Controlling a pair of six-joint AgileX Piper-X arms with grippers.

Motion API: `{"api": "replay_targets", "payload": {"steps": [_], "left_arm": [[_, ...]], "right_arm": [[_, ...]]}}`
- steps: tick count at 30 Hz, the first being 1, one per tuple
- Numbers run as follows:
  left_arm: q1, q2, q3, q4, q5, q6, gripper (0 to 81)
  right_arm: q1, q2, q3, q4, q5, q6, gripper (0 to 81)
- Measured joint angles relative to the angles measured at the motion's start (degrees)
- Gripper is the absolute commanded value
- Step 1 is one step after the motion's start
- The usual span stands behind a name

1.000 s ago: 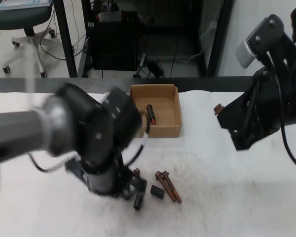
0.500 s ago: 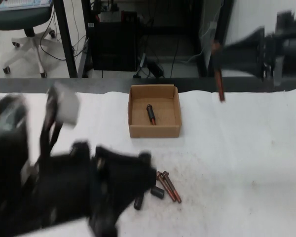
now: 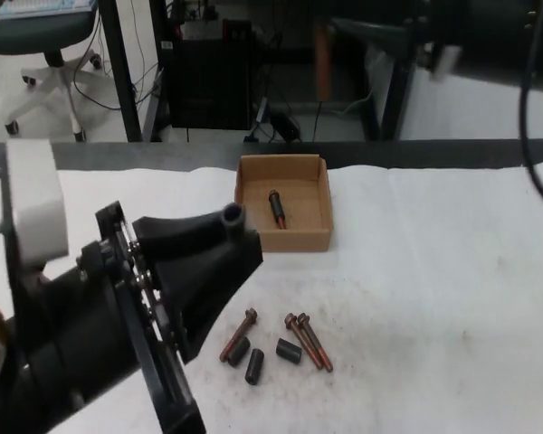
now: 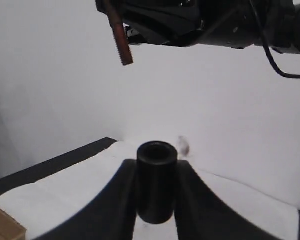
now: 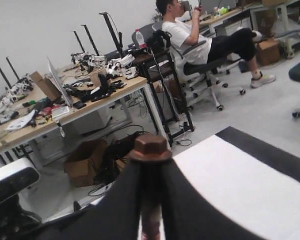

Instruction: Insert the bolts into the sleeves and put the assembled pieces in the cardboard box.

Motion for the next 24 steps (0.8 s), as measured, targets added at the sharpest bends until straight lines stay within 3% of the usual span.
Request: {"api": "replay_targets", "payload": {"steps": [5, 14, 24], "left_arm": [[0.0, 1.6, 0.0, -0.3, 8.4, -3.3, 0.3], [0.0, 5.4, -1.7, 3.1, 13.9, -6.9, 0.3], [0.7, 6.4, -6.3, 6.3, 12.5, -1.3, 0.3]], "right_arm": [[4.2, 0.0, 0.0, -0.1, 2.2, -2.9, 0.8], [4.8, 0.0, 0.0, 2.1, 1.7, -3.5, 0.8], [4.8, 0.0, 0.0, 7.8, 1.9, -6.2, 0.8]]}}
